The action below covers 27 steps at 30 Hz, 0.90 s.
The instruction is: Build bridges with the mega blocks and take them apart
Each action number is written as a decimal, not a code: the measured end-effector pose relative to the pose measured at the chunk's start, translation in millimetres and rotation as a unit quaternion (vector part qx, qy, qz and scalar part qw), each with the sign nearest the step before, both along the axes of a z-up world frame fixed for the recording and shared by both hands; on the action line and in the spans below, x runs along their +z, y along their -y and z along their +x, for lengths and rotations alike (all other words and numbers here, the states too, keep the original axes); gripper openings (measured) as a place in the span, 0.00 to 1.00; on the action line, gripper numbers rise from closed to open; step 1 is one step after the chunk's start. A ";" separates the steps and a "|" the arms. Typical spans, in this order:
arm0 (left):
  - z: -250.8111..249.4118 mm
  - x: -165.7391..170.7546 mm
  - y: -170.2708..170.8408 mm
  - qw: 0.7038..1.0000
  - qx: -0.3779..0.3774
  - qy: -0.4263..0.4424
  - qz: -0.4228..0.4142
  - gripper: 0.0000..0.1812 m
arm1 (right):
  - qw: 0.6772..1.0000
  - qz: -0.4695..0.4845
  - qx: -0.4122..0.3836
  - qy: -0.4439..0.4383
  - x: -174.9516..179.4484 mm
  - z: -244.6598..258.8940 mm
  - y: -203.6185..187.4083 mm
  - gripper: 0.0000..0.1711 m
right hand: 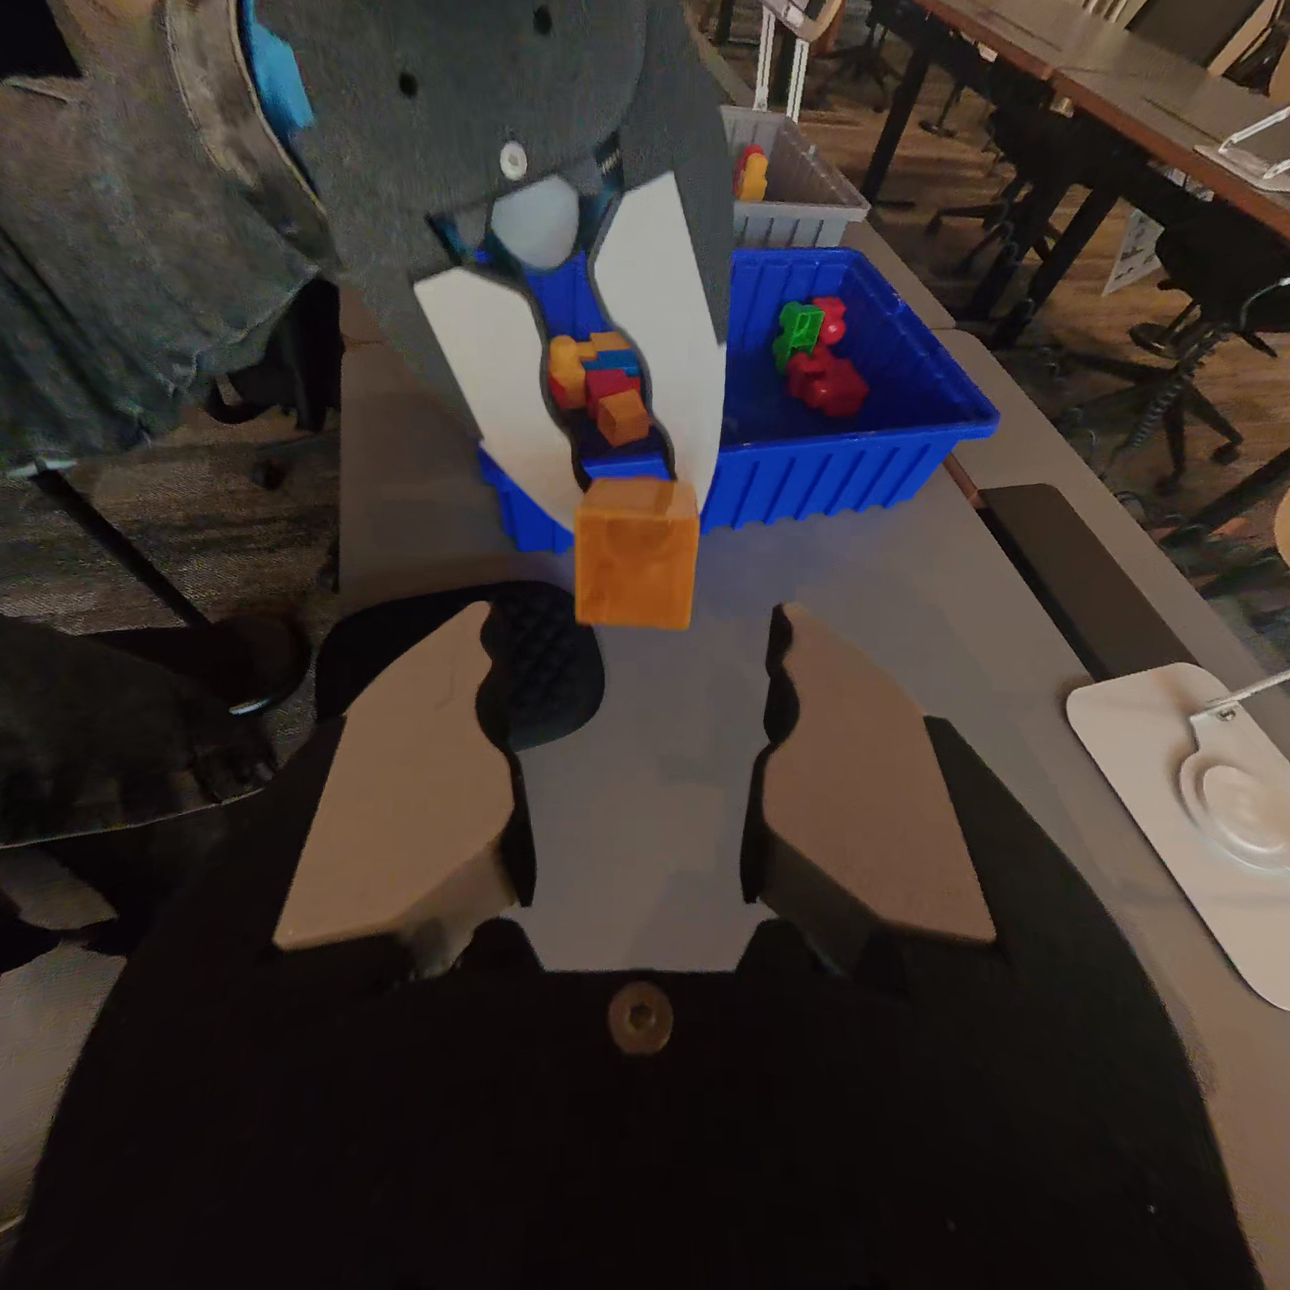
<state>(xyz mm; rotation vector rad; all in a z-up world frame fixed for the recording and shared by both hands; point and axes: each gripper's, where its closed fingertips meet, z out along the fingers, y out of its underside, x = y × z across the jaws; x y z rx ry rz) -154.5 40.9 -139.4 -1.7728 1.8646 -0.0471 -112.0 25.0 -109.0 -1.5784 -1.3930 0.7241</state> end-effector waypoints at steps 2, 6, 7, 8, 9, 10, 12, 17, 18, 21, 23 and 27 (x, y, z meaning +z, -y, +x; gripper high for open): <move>8.9 -4.3 4.6 1.000 0.000 0.003 -0.010 0.15 | 1.000 -0.003 0.006 0.004 -2.5 -0.2 1.6 0.41; 20.9 -10.8 5.7 1.000 0.002 -0.002 -0.014 0.15 | 1.000 -0.008 0.016 0.019 -12.1 1.3 4.4 0.38; 23.6 -12.1 6.1 1.000 0.001 -0.003 -0.017 0.15 | 1.000 -0.008 0.016 0.022 -14.2 2.1 4.4 0.37; 25.9 -13.1 6.3 1.000 0.001 -0.004 -0.020 0.15 | 1.000 -0.008 0.015 0.025 -16.3 3.2 3.7 0.36; 27.9 -13.5 5.8 1.000 -0.001 -0.005 -0.018 0.15 | 0.999 -0.007 0.014 0.028 -18.1 4.2 2.9 0.36; 29.8 -13.7 5.6 1.000 -0.003 -0.005 -0.017 0.15 | 0.999 -0.006 0.014 0.029 -19.6 5.1 2.3 0.35; 32.1 -13.7 3.8 1.000 0.000 -0.006 -0.016 0.15 | 0.999 -0.007 0.016 0.031 -21.8 6.7 1.4 0.33; 36.6 -14.5 -0.4 1.000 0.000 -0.002 -0.013 0.16 | 1.000 0.009 0.014 0.020 -22.4 11.5 -4.8 0.22; 38.1 -13.8 -1.6 1.000 -0.002 0.002 -0.007 0.16 | 1.000 0.011 0.014 0.016 -21.9 12.8 -5.7 0.21; 44.3 -8.1 -5.9 0.999 0.000 0.036 0.014 0.16 | 1.000 0.020 0.014 -0.010 -17.2 18.1 -8.9 0.21; 46.5 -3.2 -9.5 0.997 0.016 0.075 0.019 0.19 | 0.999 0.018 0.019 -0.032 -12.2 22.7 -9.3 0.21; 54.1 8.4 -10.9 0.977 0.044 0.208 -0.001 0.35 | 0.993 -0.004 0.037 -0.114 7.6 34.5 -6.4 0.21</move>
